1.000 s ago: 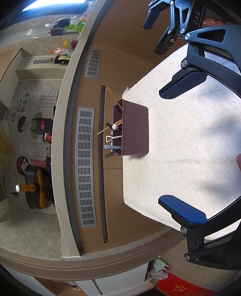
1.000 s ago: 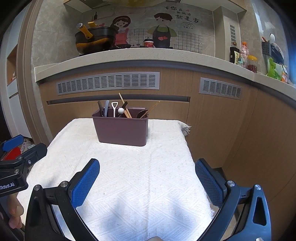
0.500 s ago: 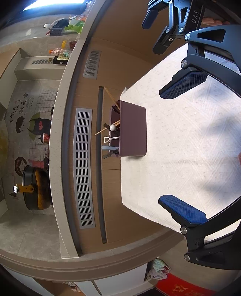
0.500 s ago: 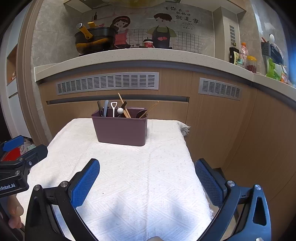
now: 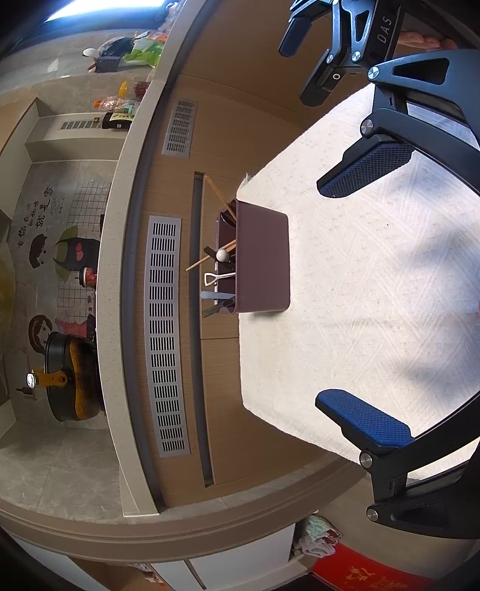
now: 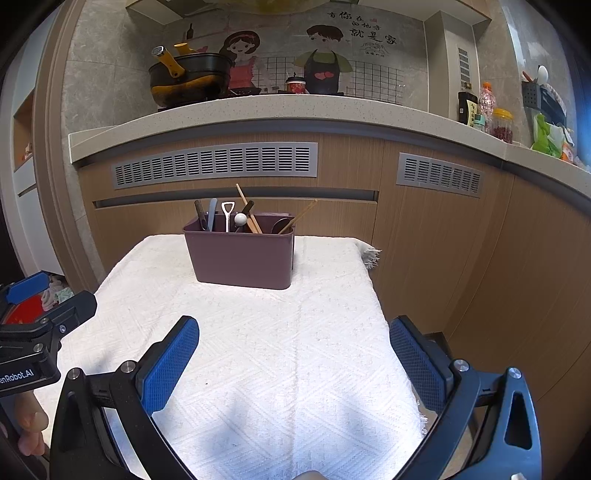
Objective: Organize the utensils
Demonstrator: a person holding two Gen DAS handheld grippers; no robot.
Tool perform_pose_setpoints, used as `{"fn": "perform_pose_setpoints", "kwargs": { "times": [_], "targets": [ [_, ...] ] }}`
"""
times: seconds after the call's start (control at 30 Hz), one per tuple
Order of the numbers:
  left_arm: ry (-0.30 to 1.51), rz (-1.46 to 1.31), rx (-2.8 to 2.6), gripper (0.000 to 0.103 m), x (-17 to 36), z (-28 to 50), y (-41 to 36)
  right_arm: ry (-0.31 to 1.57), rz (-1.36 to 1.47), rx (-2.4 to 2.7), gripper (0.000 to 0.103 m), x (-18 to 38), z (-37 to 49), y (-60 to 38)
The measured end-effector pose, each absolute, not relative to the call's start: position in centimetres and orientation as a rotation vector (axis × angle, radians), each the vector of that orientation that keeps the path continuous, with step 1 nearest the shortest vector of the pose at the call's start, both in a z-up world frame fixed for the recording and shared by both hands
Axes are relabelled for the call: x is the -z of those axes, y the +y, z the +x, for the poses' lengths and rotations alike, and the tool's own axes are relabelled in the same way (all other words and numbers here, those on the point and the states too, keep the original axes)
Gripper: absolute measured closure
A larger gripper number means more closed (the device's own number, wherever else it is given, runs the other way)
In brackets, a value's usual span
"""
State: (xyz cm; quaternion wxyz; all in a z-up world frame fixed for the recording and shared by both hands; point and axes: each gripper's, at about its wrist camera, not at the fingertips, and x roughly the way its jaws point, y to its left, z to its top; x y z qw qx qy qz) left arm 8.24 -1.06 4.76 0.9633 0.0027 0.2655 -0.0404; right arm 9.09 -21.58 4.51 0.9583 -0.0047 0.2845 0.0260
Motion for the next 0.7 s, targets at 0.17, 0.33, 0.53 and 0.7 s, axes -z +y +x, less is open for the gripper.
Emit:
{"fn": "perform_pose_setpoints", "kwargs": {
  "times": [0.17, 0.33, 0.53, 0.7],
  "targets": [
    [0.539, 0.008, 0.083, 0.000, -4.76, 8.22, -1.06, 0.577, -0.009, -0.052, 0.000, -4.40, 9.12, -21.65],
    [0.534, 0.015, 0.076, 0.000, -4.77, 8.28, -0.95, 0.580, -0.003, -0.048, 0.001, -4.25, 9.02, -21.66],
    [0.531, 0.022, 0.072, 0.000, -4.69, 8.35, -0.87, 0.579, -0.002, -0.046, 0.000, -4.27, 8.92, -21.65],
    [0.540, 0.022, 0.081, 0.000, -4.38, 8.61, -0.70, 0.585, 0.003, -0.043, 0.001, -4.27, 8.85, -21.64]
  ]
}}
